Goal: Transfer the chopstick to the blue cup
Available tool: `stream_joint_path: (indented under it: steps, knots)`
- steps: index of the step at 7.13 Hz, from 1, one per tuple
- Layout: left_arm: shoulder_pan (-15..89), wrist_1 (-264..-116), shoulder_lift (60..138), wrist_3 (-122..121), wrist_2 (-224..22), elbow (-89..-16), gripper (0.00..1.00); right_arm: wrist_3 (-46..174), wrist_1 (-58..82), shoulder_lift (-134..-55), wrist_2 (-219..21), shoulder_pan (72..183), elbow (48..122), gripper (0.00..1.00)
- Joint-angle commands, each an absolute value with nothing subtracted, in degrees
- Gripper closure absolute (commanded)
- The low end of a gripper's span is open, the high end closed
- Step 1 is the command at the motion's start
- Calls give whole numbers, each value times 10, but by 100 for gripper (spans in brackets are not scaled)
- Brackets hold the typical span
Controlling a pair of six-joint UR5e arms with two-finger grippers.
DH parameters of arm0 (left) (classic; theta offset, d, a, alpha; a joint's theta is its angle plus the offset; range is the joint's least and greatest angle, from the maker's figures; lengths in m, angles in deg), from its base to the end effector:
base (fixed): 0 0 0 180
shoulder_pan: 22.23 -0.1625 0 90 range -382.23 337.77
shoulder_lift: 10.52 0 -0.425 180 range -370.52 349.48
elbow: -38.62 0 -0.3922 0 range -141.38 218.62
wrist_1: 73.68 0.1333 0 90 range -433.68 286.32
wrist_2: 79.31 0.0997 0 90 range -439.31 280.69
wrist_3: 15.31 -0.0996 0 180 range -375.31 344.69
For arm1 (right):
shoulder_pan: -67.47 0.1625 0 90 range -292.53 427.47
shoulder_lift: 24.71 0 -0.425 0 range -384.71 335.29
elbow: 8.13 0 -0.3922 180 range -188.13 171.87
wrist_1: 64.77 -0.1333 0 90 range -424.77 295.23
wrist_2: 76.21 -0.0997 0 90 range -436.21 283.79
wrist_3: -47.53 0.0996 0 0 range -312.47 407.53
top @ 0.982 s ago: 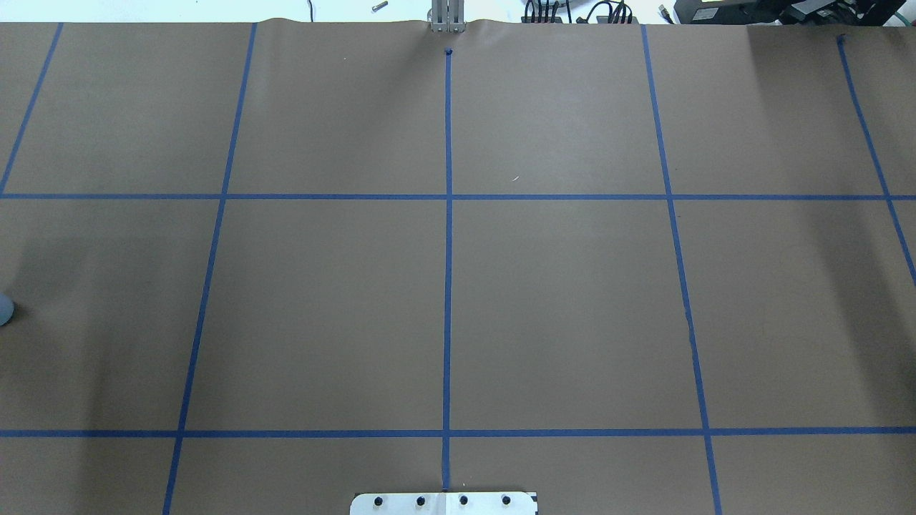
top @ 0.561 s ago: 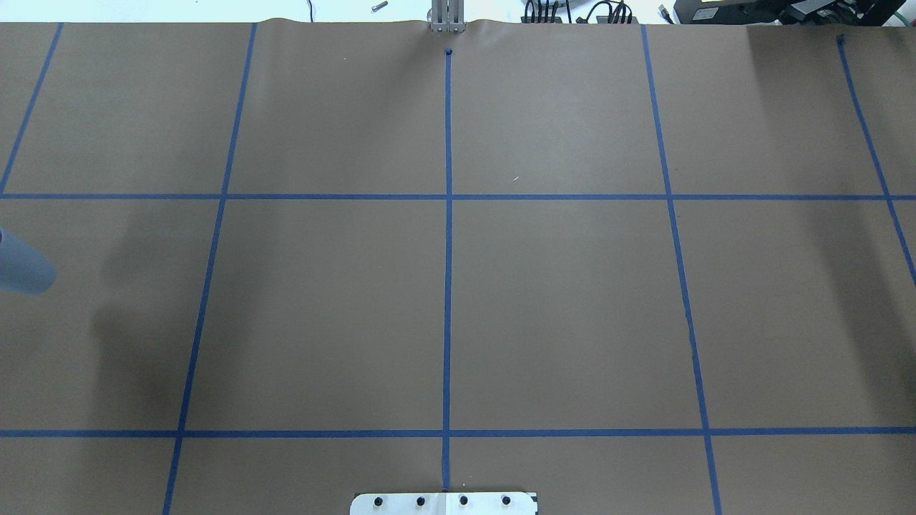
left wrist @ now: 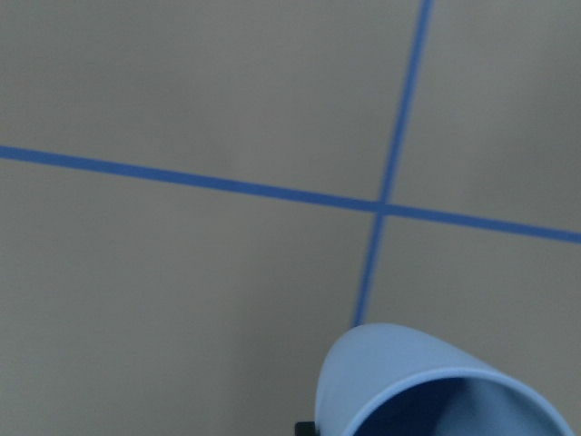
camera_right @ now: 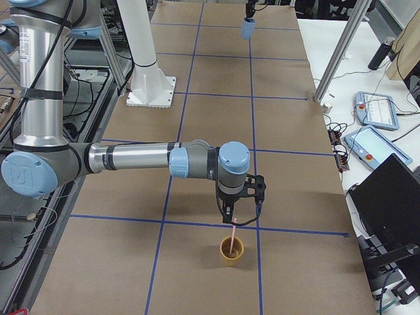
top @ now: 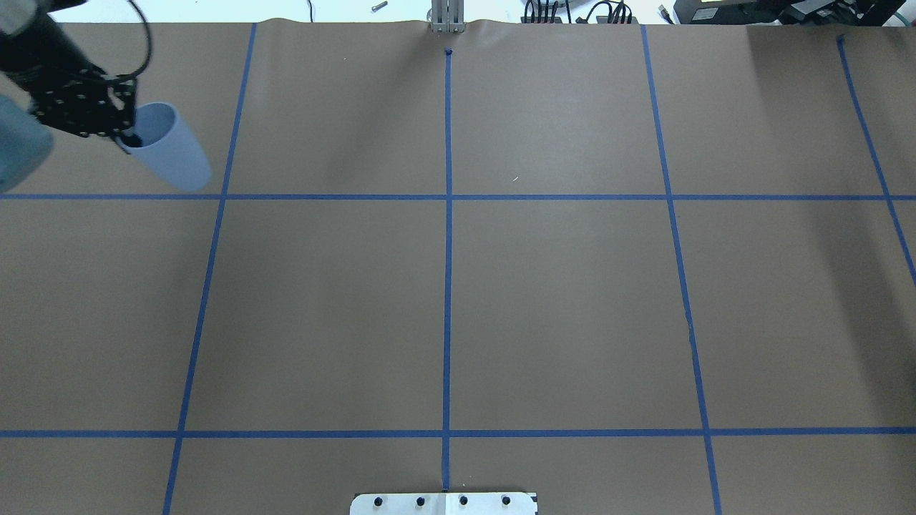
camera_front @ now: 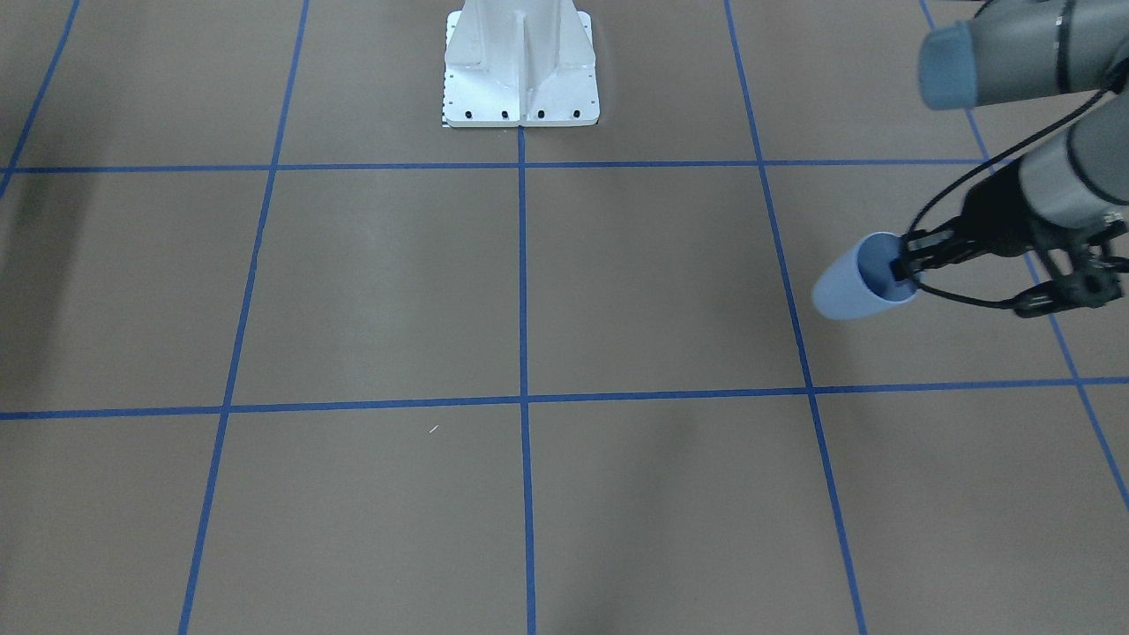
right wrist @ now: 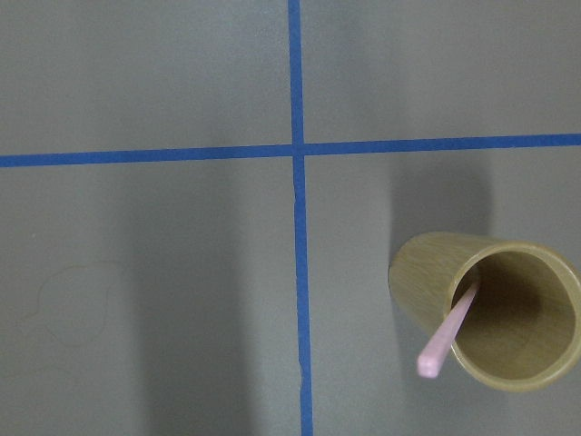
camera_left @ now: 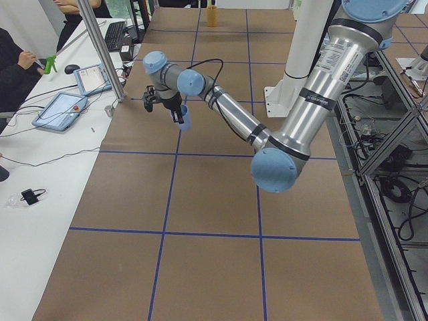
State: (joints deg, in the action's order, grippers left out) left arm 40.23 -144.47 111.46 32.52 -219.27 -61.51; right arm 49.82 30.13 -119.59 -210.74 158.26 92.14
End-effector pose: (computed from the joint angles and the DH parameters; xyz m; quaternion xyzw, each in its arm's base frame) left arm 0.2420 -0.5875 0.2802 -0.1106 0.4376 -0.0740 0.8893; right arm 0.0697 -0.4537 0.6193 -0.0010 -0.3789 0.0233 0.9251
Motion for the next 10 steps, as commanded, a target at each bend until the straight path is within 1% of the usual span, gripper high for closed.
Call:
stream_joint_path:
  steps: [1,2,3,4,7,10]
  knots:
    - [279,-1517,1255,537,-2126,-521,100,496,301,-1195,-2109,1583,925,0]
    - [246,-1611,1295,613,-2116,-442,100,497,302,-1195,-2109,1583,924,0]
    - [208,-1656,1329,642,-2058,-384,100,503,302,-1194,-2116,1583,923,0]
    - [188,-1660,1334,646,-2034,-372,100,504,303,-1194,-2140,1583,919,0]
    - [161,-1668,1333,647,-2018,-368,100,503,302,-1194,-2151,1583,918,0]
    - [156,-1673,1331,649,-2018,-366,100,503,302,-1194,-2151,1583,919,0]
